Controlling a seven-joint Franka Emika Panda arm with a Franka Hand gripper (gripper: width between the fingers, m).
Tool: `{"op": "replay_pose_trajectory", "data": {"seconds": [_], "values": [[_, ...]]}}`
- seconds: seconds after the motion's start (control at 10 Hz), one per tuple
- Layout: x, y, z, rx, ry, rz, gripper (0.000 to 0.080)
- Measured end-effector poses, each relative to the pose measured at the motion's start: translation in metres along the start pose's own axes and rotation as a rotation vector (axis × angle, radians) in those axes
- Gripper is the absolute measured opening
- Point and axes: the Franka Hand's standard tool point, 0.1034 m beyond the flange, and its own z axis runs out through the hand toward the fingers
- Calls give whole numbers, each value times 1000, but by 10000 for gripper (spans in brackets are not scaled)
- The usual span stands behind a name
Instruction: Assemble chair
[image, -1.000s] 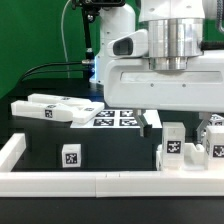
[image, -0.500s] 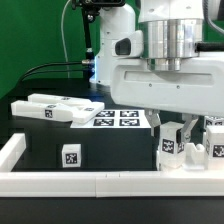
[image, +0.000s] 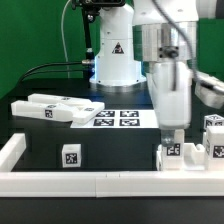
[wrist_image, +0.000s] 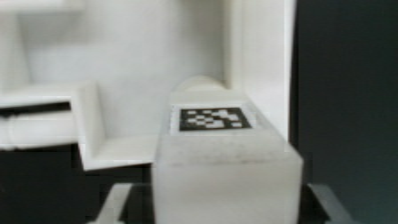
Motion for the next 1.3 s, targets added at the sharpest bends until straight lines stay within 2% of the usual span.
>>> {"op": "replay_pose_trajectory", "data": {"seconds": [0.2,0.3,0.4,0.5,0.6,0.7,1.1,1.2,1.3], "values": [[-1,1,1,-5,-1,120,284],[0,1,1,-5,0,81,379],[-1,2,1,-19,9,-15,524],[-3,2,-1,-40,17,-207,610],[-4,-1,-3,-34,13,-392,610],[-5,0,-2,-37,11,-466,641],[-4,0,-2,-40,13,-703,649],[-11,1,-3,-61,56,-961,649],[-14,1,-3,-54,54,-1077,649]]}}
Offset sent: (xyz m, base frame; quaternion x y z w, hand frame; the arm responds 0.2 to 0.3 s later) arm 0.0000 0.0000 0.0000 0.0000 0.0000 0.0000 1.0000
